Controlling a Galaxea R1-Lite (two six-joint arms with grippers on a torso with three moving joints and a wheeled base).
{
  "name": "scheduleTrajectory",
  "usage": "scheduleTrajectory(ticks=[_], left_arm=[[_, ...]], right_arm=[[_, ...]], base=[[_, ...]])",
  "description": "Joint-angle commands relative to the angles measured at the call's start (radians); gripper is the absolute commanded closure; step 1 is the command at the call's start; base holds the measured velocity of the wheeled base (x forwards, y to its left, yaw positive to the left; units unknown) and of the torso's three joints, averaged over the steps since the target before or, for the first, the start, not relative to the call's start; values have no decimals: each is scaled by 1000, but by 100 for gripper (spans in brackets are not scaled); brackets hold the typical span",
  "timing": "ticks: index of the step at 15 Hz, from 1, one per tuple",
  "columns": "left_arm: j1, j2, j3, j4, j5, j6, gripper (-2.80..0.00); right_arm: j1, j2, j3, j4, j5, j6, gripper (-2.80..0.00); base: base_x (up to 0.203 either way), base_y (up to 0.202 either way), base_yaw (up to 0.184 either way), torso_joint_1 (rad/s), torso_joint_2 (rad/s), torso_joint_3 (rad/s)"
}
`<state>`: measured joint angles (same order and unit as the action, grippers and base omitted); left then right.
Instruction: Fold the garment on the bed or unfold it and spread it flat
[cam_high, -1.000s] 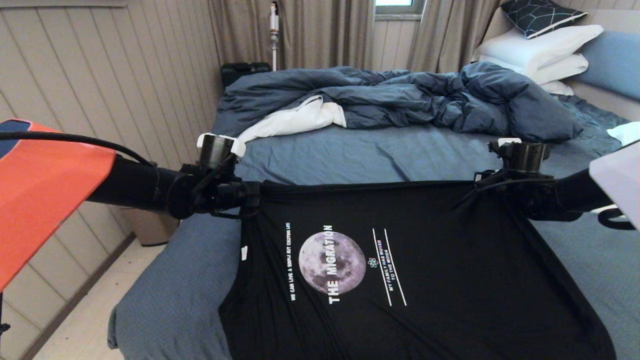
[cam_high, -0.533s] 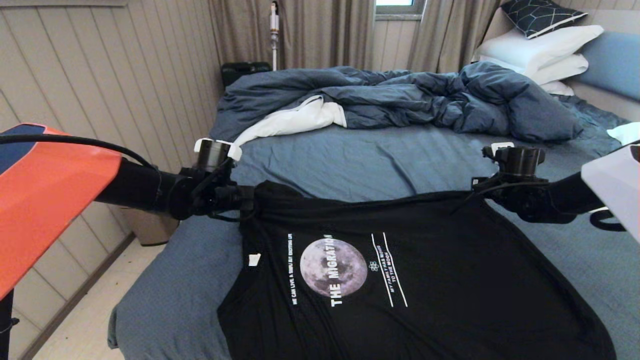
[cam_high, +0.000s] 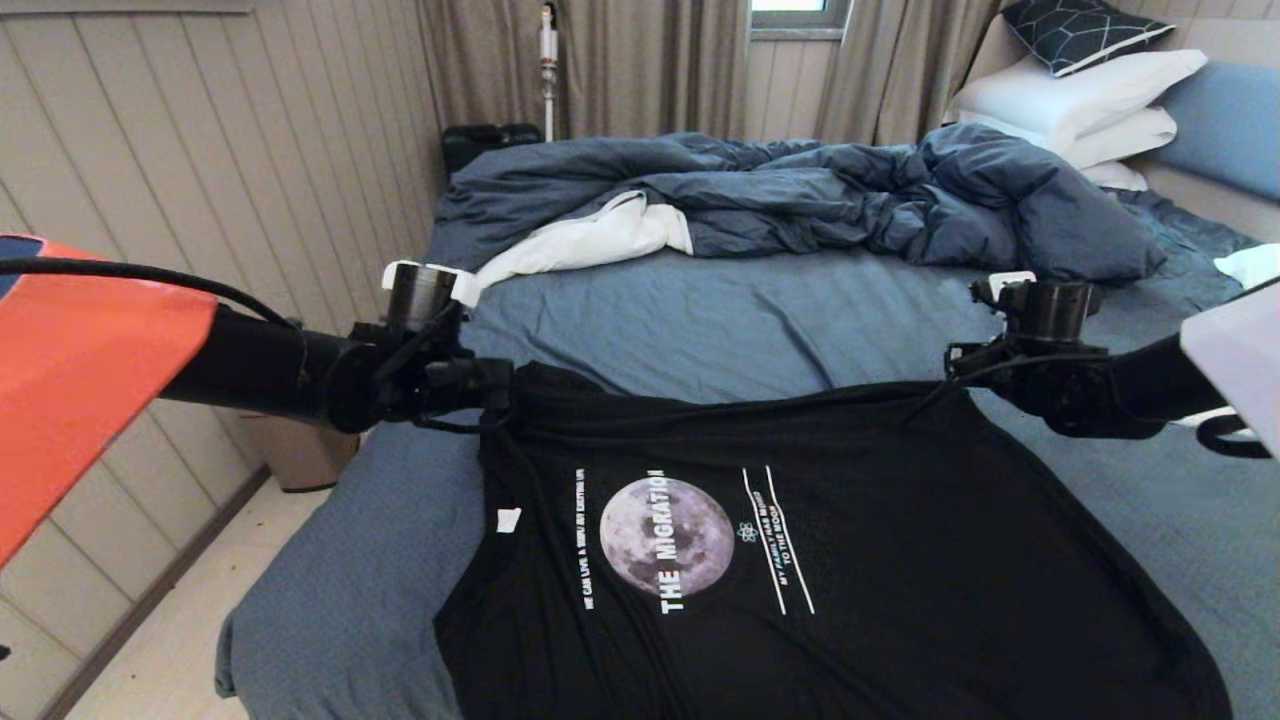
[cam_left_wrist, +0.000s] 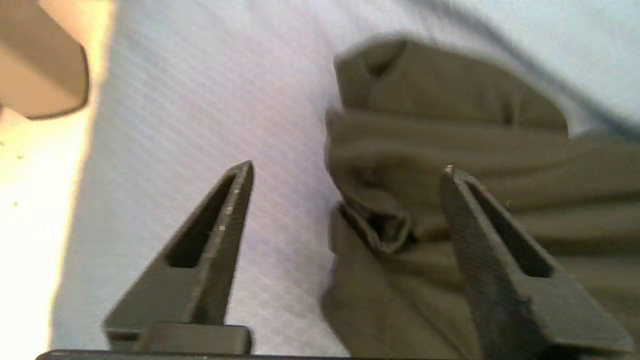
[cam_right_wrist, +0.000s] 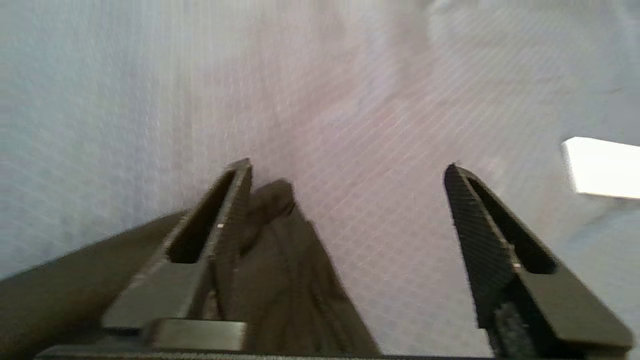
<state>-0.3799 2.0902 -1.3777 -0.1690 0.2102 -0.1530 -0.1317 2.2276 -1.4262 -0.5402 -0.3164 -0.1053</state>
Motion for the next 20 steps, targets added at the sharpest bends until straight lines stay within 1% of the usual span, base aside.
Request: scheduleTrajectory(ticks=[1, 4, 7, 8, 9, 10, 11, 12, 13, 15, 17, 18, 20], left_arm=[[11, -56, 1, 2, 2, -2, -280], [29, -126, 2, 20, 5, -11, -280], [37, -200, 8, 87, 38, -14, -280], [43, -247, 15, 142, 42, -23, 0], [52, -304, 21, 218, 39, -47, 0], [64, -366, 30, 280, 29, -73, 0], [78, -444, 54, 324, 13, -94, 0], [95, -537, 101, 347, -5, -105, 0], [114, -632, 161, 359, -18, -110, 0], [160, -852, 298, 377, -31, -109, 0], [207, -1076, 441, 402, -29, -96, 0], [225, -1190, 518, 423, -12, -90, 0], [249, -1400, 683, 471, 43, -81, 0]], right_arm=[[0, -55, 14, -1, -1, 0, -280], [-1, -145, 73, 15, 4, 5, -280], [-2, -253, 150, 64, 21, 9, -280], [0, -308, 188, 101, 44, 19, 0], [2, -377, 220, 169, 90, 42, 0], [2, -455, 246, 262, 152, 70, 0], [3, -546, 270, 373, 232, 99, 0], [2, -637, 295, 477, 294, 124, 0], [0, -723, 328, 549, 332, 142, 0], [-4, -915, 434, 624, 375, 159, 0], [-6, -1115, 578, 660, 397, 164, 0], [-4, -1217, 661, 679, 405, 166, 0], [-1, -1405, 812, 739, 430, 166, 0]], base=[[0, 0, 0, 0, 0, 0], [0, 0, 0, 0, 0, 0], [0, 0, 0, 0, 0, 0], [0, 0, 0, 0, 0, 0], [0, 0, 0, 0, 0, 0], [0, 0, 0, 0, 0, 0], [0, 0, 0, 0, 0, 0], [0, 0, 0, 0, 0, 0], [0, 0, 0, 0, 0, 0], [0, 0, 0, 0, 0, 0], [0, 0, 0, 0, 0, 0], [0, 0, 0, 0, 0, 0], [0, 0, 0, 0, 0, 0]])
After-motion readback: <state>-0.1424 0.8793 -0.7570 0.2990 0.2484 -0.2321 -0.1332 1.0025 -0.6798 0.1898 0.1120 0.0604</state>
